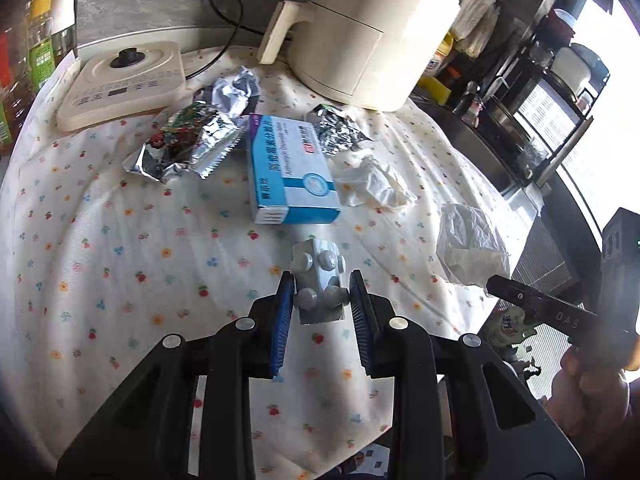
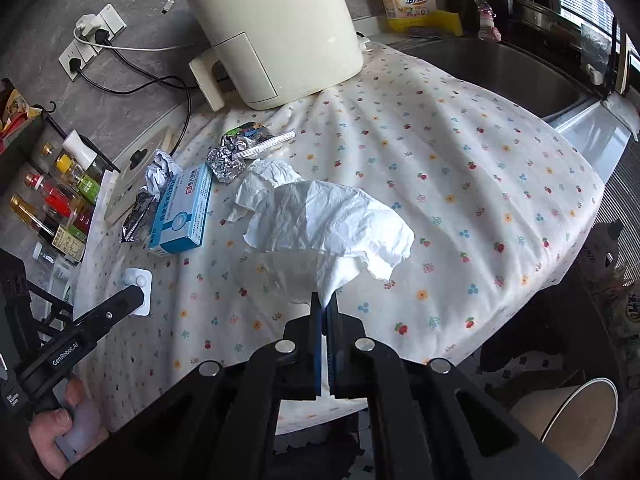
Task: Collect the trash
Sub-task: 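Grasp the white blister pack with the left tool while the right tool grasps the white tissue, then carry the blister pack and tissue over the white bin with both tools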
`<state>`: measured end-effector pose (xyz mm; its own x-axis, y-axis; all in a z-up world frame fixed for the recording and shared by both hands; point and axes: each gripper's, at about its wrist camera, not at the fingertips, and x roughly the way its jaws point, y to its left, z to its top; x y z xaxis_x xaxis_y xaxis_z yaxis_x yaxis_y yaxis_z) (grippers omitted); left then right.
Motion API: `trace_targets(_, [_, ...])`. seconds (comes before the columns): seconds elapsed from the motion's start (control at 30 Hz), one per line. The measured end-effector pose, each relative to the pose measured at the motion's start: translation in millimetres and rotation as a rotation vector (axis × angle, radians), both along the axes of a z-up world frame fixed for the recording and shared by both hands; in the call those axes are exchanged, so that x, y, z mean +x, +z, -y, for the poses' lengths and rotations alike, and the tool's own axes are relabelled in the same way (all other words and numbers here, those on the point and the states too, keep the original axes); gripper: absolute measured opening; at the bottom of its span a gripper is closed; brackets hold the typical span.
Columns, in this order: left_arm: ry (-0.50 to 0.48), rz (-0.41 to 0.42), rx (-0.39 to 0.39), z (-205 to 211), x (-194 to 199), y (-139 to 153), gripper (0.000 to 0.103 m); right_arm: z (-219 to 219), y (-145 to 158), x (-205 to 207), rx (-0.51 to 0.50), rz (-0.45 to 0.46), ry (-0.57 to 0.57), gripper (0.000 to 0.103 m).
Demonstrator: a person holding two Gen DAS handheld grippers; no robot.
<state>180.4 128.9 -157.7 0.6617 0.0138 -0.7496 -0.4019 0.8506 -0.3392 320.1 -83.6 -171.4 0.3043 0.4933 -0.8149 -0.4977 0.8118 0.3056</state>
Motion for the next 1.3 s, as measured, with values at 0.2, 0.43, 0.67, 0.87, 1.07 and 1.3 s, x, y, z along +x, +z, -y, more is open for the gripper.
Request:
trace_targets(0.2, [-0.091, -0.001, 0.000, 53.5, 19.1, 4.4, 0.028, 65.3, 0.8, -2.7, 0.006, -0.007, -0.096, 0.003])
trace_targets(0.43, [-0.218, -0.011, 0.006, 119.0, 43.8, 7.2, 0.028, 149.1, -2.2, -6.3, 0.005, -0.017, -0.231, 0.003])
trace_targets(0.67, [-0.337, -0.020, 0.003, 188.9, 68.0, 5.7, 0.028, 234.4, -13.6, -14.9, -0.009, -0.047, -0.375, 0.003])
trace_targets(0.87, [-0.450, -0.035, -0.003, 257.4, 86.9, 0.4, 0.028, 307.8, -25.7, -26.2, -0.028, -0.071, -0.497, 0.003])
trace_targets(1.07, [-0.553, -0.055, -0.015, 323.5, 100.7, -10.5, 0.028, 377.3, -49.0, -43.5, -0.057, -0.129, -0.609, 0.003])
trace_targets(1.3, [-0.625, -0.078, -0.037, 386.7, 109.9, -25.9, 0.028, 436.6, -75.8, -60.2, -0.084, -0.187, -0.671, 0.004])
